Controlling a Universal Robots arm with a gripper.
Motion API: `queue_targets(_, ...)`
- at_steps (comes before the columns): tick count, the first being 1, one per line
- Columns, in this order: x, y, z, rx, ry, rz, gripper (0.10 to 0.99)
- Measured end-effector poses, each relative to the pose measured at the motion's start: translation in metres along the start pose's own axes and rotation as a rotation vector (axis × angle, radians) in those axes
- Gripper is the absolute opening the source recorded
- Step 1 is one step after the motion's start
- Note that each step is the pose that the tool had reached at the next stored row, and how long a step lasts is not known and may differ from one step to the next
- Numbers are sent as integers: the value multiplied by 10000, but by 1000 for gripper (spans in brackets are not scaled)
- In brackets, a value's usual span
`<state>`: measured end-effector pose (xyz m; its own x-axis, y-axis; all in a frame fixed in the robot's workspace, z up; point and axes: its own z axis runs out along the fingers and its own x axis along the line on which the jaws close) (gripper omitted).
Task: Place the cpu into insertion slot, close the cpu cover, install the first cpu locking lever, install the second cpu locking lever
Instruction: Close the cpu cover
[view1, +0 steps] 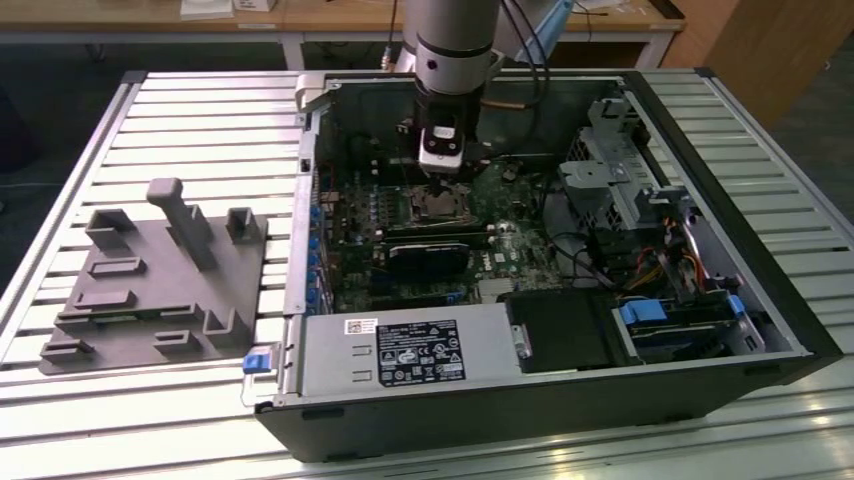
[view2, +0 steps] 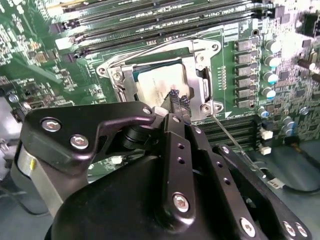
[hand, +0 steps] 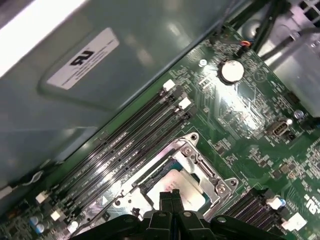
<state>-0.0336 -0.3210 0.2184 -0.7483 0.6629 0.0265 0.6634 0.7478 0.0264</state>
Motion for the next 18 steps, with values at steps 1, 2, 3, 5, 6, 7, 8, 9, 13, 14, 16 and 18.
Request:
queue_targets(1,0,0,0,3,3,-120,106)
queue_targets(2,0,0,0,6,6,-238,106)
queue_targets(3,0,0,0,9,9,-349,106)
queue_targets(5,0,0,0,15,16,-582,106)
queue_targets(6,0,0,0,19,19,-701,106)
queue_targets(7,0,0,0,21,22,-814,106)
queue_targets(8,0,0,0,24,25,-930,106)
queue_targets(9,0,0,0,27,28,-1043,106)
queue_targets(13,0,0,0,40,40,-1490,106)
queue_targets(14,0,0,0,43,43,-1599,106)
queue_targets(16,0,0,0,49,49,-1855,106)
queue_targets(18,0,0,0,58,58,-2174,106)
